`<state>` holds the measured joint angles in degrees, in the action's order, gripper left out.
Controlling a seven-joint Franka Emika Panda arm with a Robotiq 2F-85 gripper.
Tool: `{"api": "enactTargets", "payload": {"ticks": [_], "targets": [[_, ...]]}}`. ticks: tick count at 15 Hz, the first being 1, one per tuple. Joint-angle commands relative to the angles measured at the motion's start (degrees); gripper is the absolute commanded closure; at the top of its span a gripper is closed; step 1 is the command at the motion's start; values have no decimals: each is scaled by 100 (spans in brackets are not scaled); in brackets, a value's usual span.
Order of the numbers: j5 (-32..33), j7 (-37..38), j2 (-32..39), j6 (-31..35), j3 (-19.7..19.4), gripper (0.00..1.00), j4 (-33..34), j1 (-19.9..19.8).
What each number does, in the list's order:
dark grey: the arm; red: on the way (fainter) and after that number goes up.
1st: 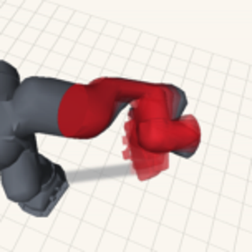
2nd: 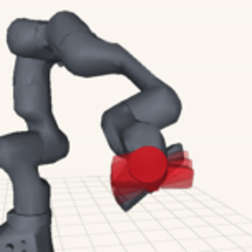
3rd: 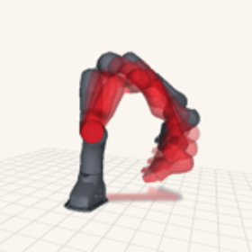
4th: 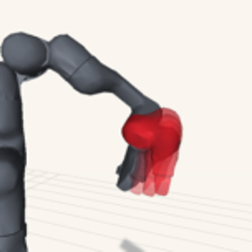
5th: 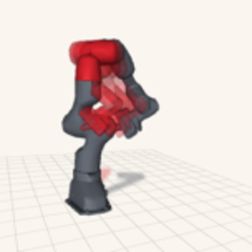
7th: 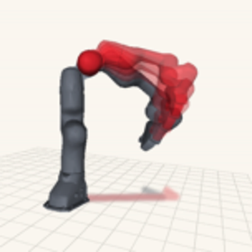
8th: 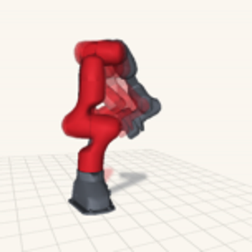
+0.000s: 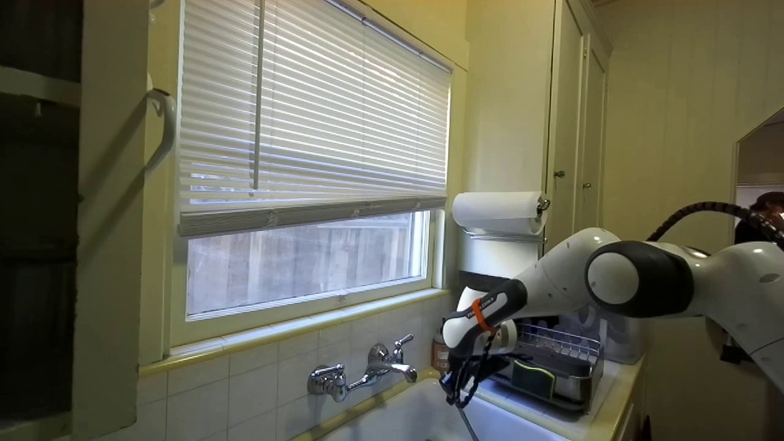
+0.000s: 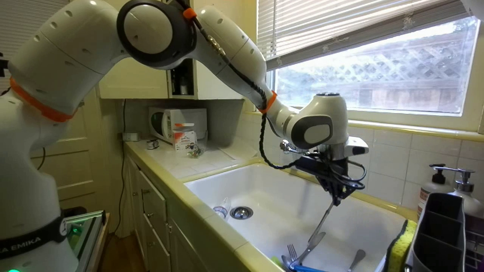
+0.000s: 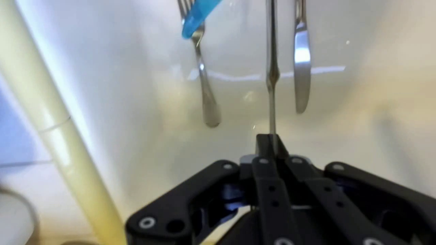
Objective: Put the silver butter knife from the dishrack in the sink.
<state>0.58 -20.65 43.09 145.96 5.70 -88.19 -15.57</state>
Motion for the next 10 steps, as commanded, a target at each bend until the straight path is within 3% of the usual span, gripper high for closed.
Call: {"api": "enactTargets", "payload": {"ticks": [1,3,4,8,10], "targets": [[-246,-627,183,-883,121,99,-70,-252],[-276,-884,464,-1746,96,99,355,-336],[-195,-613,216,-1098,-40,97,-76,-153],[-230,-597,500,-1480,-104,99,354,-160],[-275,-483,1047,-1693,-74,99,1100,-41]]}}
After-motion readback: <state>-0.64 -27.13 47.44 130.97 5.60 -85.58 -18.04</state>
